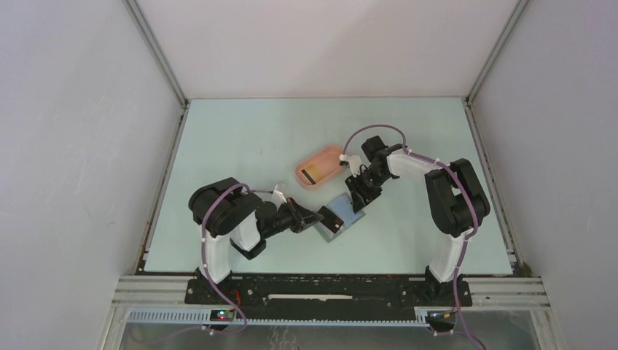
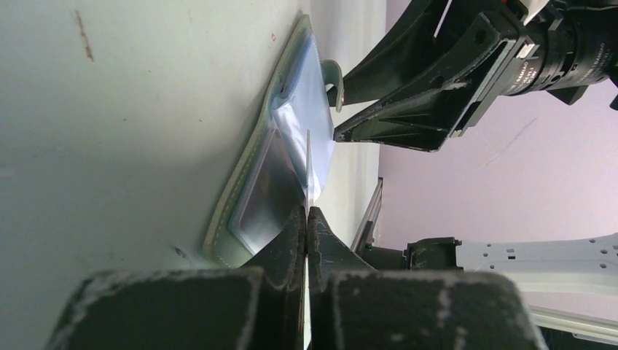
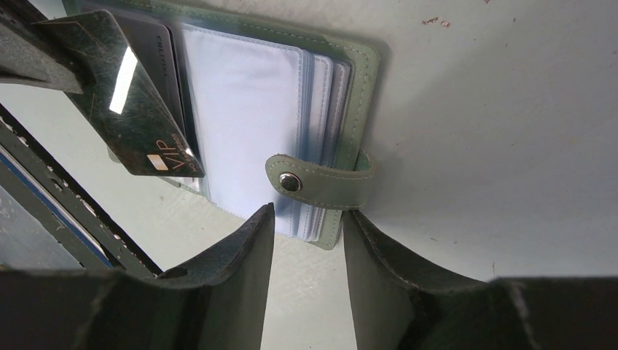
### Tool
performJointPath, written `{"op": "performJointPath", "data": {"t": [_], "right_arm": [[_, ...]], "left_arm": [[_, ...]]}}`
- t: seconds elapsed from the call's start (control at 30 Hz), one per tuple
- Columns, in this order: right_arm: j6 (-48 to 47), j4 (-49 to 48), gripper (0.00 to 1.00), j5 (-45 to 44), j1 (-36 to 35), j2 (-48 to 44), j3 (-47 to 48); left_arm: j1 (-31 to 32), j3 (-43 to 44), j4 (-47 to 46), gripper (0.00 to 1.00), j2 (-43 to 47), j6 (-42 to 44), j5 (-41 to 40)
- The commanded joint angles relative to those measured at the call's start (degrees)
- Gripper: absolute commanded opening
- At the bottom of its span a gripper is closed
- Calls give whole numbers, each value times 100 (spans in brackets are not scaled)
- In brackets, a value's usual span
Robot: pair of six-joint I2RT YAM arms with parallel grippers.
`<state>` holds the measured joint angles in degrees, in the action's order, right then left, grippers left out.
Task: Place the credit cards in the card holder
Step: Insert the credit card into the card holder.
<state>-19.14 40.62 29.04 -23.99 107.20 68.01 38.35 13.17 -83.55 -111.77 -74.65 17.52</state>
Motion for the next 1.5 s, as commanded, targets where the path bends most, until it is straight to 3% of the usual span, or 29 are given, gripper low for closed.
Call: {"op": "performJointPath", "data": {"t": [0.0, 1.47], "right_arm": [[46, 1, 48, 11, -27, 108, 116], [68, 25, 46, 82, -136, 47, 121]], "left_arm": [[13, 35, -320, 0, -126, -48, -177], [266, 361, -324, 0, -617, -884, -477]]}}
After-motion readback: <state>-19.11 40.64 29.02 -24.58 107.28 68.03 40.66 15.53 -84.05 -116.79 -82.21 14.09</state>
